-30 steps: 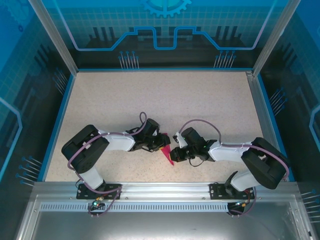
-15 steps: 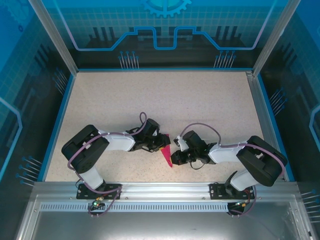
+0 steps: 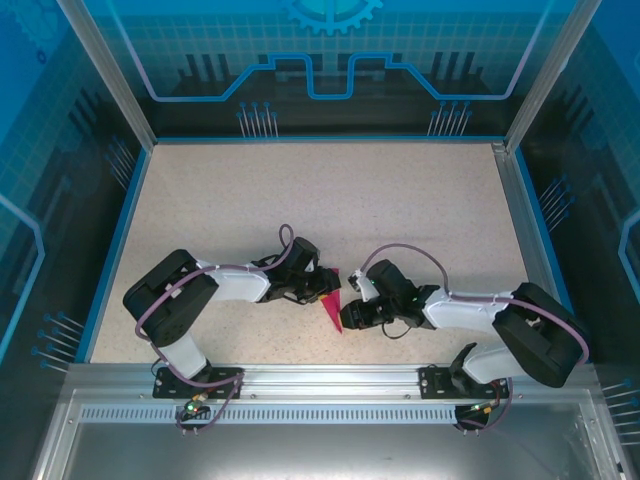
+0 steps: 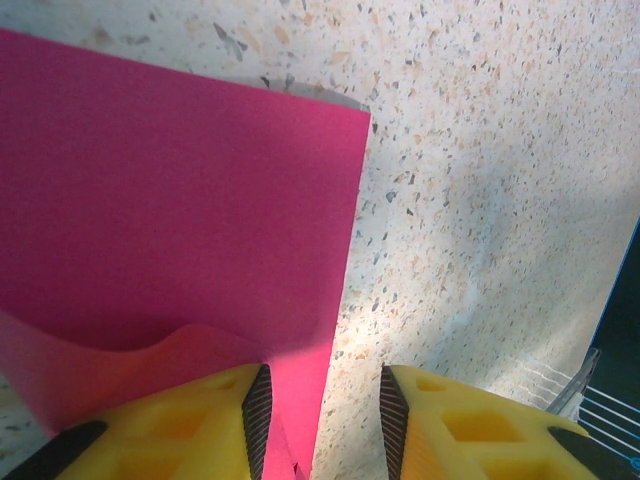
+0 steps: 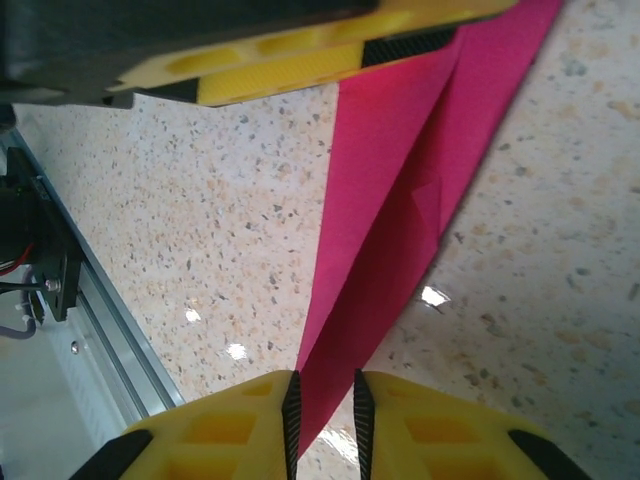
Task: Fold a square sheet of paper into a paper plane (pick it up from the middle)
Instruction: Perform the fifth fold on the wing at the bottom-center of the table.
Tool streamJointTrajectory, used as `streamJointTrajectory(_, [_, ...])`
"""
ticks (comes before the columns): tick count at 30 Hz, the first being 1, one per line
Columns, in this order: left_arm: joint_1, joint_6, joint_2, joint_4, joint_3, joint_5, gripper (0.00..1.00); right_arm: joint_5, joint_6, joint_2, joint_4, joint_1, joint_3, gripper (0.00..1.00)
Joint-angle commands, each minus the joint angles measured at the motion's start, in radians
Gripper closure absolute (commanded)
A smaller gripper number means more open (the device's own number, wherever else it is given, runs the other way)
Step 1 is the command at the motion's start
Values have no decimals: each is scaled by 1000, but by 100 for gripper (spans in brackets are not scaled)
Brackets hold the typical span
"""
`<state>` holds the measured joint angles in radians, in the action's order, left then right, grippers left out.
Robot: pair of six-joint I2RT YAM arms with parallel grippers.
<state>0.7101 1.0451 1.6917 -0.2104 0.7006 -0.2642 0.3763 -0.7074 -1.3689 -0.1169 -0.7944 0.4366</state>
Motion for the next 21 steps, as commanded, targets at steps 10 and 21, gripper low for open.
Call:
streamJointTrajectory(10, [0, -2, -8, 46, 12, 3, 62, -70, -28, 0, 71, -71, 42, 80])
streamJointTrajectory(21, [2, -2, -7, 46, 11, 1, 62, -150, 6, 46, 183, -88, 89, 76])
